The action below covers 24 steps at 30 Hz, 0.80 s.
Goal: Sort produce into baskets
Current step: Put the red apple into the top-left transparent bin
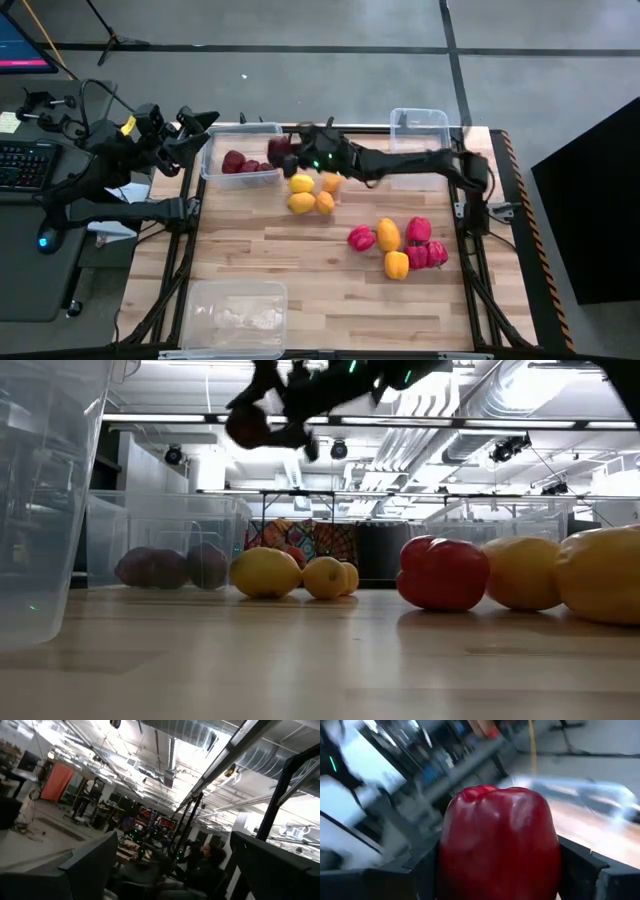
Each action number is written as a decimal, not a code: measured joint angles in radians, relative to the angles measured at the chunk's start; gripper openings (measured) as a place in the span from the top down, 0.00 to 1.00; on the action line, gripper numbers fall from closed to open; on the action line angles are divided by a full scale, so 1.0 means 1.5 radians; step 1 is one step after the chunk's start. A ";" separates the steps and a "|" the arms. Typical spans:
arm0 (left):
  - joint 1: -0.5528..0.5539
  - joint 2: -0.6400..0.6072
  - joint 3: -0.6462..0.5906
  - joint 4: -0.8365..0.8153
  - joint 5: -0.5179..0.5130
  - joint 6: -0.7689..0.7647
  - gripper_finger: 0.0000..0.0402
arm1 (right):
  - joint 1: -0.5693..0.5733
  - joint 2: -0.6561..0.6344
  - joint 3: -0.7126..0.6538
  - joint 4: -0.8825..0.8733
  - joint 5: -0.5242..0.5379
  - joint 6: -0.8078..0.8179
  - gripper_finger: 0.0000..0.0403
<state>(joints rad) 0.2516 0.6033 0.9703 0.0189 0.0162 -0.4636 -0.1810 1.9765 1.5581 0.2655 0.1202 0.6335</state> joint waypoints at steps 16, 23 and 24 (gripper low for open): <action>0.000 0.057 0.000 0.027 -0.001 -0.038 0.07 | -0.053 0.124 0.090 0.088 -0.061 0.042 0.29; -0.002 0.073 -0.001 0.073 0.001 -0.039 0.07 | -0.053 0.213 0.348 -0.176 -0.040 -0.020 0.29; -0.002 0.073 -0.001 0.073 0.001 -0.039 0.07 | -0.053 0.222 0.373 -0.214 -0.035 -0.020 0.29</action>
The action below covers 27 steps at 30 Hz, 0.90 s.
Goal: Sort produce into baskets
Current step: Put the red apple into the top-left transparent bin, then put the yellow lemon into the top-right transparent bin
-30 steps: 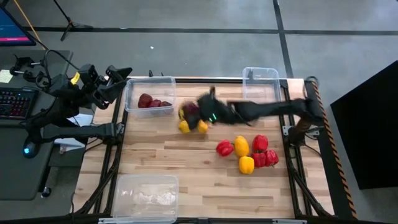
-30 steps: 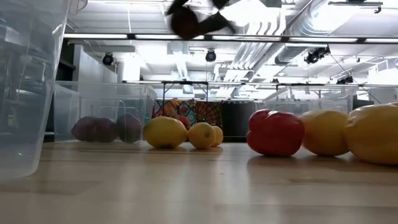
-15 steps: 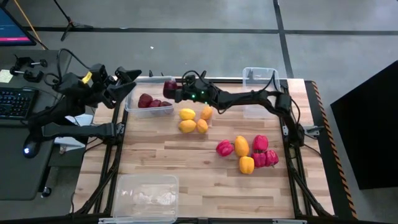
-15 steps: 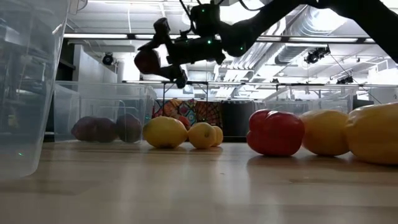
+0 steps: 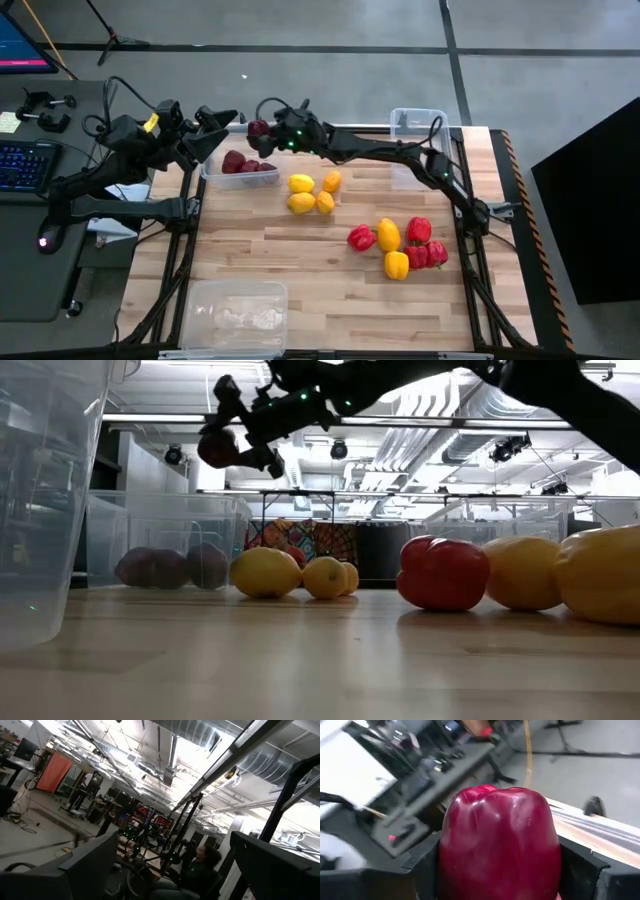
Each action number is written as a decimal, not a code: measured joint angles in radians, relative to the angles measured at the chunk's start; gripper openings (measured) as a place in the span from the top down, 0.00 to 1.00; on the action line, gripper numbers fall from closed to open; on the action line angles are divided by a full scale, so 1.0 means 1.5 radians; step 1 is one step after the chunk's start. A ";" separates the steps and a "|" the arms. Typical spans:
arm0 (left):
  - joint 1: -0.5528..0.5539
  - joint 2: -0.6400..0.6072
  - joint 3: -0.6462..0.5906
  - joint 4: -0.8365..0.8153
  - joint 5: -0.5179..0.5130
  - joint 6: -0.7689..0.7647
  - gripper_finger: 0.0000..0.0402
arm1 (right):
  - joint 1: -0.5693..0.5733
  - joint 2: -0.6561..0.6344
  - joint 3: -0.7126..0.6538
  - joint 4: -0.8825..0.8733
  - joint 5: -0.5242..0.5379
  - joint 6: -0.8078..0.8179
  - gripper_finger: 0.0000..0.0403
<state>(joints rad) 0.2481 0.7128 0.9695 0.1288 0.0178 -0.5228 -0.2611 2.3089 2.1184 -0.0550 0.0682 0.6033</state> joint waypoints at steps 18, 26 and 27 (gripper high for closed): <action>0.000 0.000 0.000 0.001 0.002 -0.017 0.07 | -0.005 0.055 0.046 -0.018 -0.003 0.074 0.20; 0.000 0.000 0.000 0.001 0.003 -0.016 0.07 | -0.020 0.051 0.046 -0.004 -0.039 0.069 0.03; 0.000 0.000 0.000 0.001 0.003 -0.016 0.07 | -0.023 0.050 0.046 0.001 -0.041 0.071 0.04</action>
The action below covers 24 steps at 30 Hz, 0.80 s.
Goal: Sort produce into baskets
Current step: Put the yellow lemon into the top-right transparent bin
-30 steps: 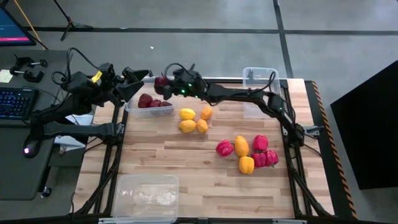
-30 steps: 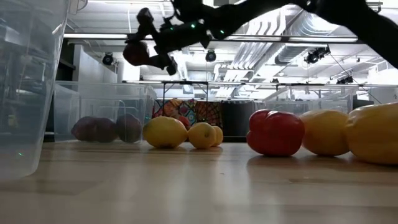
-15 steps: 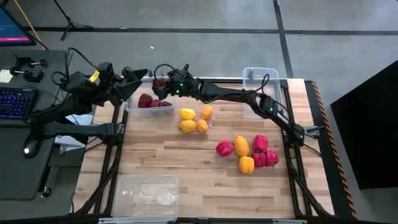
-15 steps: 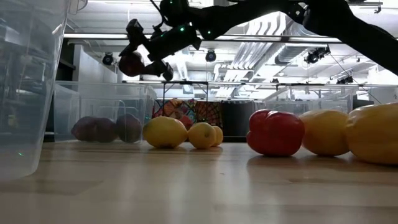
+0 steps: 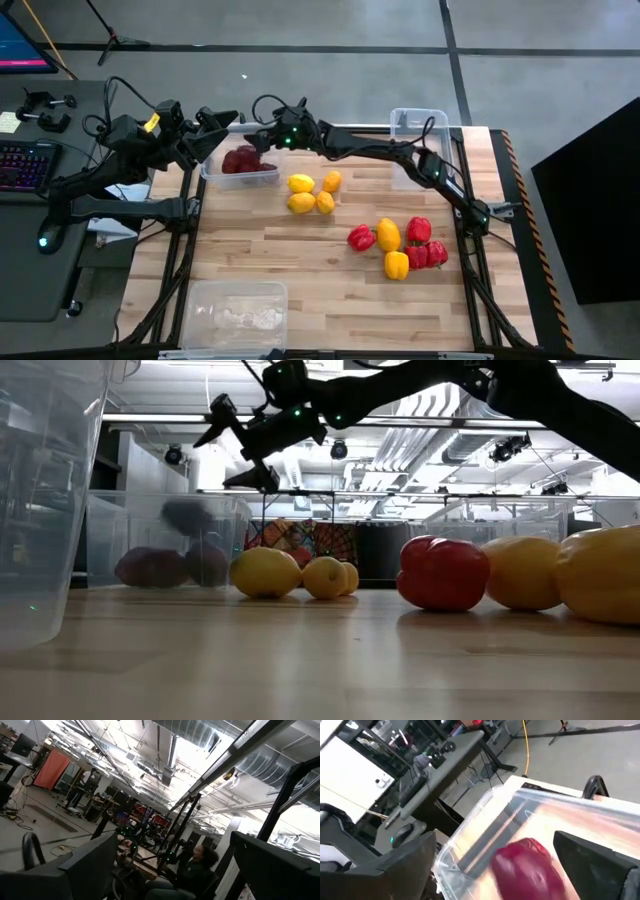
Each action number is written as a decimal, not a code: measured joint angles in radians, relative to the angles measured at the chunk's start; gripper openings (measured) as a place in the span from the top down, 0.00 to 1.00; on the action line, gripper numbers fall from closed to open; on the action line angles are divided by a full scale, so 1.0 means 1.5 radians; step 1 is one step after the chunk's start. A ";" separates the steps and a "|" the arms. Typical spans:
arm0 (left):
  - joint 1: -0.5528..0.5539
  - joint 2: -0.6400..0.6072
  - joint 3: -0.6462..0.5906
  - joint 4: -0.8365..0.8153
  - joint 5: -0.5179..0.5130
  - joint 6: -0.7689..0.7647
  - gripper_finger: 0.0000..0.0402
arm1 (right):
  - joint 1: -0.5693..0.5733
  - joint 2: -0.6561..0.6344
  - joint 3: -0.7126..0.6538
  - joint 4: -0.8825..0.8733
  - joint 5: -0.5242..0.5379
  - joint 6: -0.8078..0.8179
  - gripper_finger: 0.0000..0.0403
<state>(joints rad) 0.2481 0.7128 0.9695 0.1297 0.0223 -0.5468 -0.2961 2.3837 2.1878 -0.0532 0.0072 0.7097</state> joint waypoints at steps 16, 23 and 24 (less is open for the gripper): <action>-0.001 0.039 0.000 -0.126 0.091 -0.075 0.07 | -0.028 -0.186 0.011 -0.499 0.003 -0.289 0.05; -0.026 0.193 0.001 -0.192 0.190 -0.072 0.07 | 0.046 -0.305 -0.058 -0.656 0.165 -0.328 0.05; -0.031 0.215 0.000 -0.207 0.197 -0.064 0.07 | 0.055 -0.330 -0.073 -0.664 0.192 -0.317 0.05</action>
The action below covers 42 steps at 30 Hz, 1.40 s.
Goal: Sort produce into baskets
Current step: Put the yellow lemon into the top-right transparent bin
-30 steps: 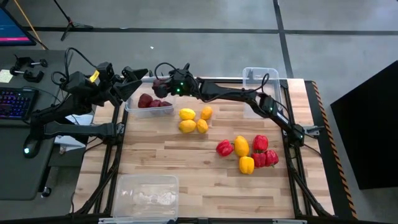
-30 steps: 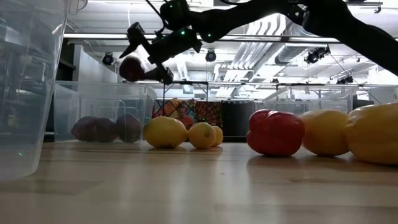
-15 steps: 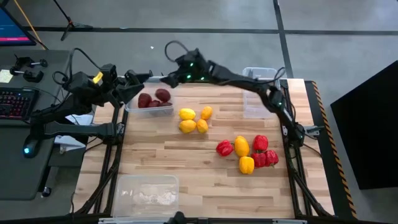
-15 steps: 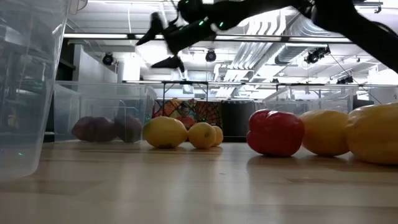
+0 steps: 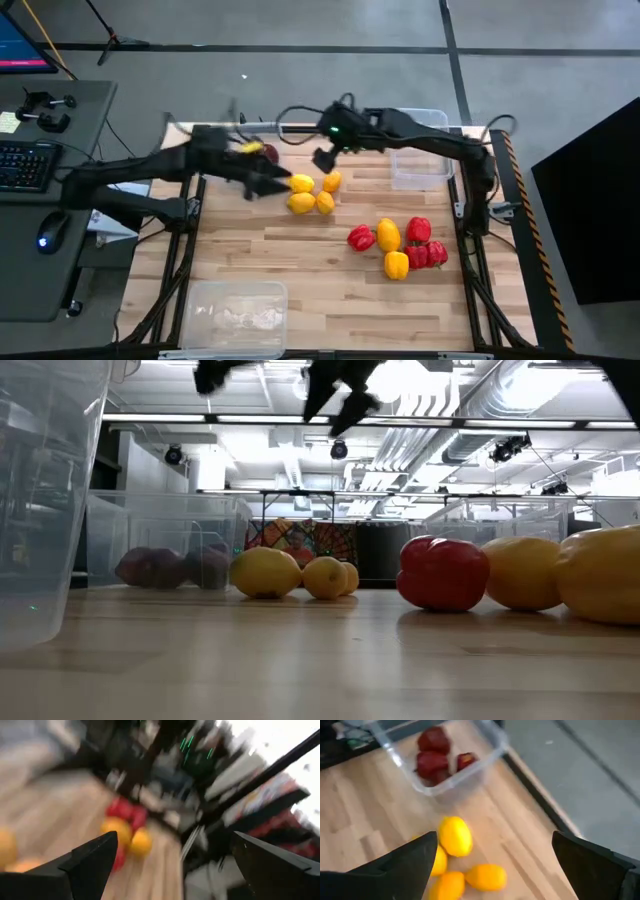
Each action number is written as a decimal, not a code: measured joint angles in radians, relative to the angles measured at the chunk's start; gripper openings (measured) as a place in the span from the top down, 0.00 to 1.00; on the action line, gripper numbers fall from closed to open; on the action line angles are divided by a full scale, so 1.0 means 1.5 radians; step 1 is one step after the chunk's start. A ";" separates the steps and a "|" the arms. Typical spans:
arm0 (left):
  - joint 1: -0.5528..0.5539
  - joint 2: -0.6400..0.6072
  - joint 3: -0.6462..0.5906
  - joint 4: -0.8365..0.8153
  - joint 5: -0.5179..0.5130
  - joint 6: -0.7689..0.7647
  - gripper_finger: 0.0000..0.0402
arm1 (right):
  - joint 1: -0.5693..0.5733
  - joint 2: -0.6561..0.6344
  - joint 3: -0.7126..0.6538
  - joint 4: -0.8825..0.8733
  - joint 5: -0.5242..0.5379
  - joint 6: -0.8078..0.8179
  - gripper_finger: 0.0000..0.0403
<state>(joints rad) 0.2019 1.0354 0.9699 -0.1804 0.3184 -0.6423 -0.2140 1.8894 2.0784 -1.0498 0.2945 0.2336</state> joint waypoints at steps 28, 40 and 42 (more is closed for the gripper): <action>-0.058 0.584 0.340 -0.499 -0.340 0.308 0.07 | 0.240 -0.502 -0.515 0.000 0.260 0.472 0.05; -0.065 0.674 0.353 -0.531 -0.359 0.346 0.07 | 0.245 -0.500 -0.515 0.025 0.263 0.437 0.05; -0.069 0.680 0.353 -0.539 -0.357 0.362 0.08 | 0.245 -0.500 -0.515 0.025 0.263 0.437 0.05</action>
<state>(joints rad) 0.0985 2.0548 1.4990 -0.9885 -0.2167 -0.0988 0.1528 1.1389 1.3056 -1.0119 0.6891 0.8894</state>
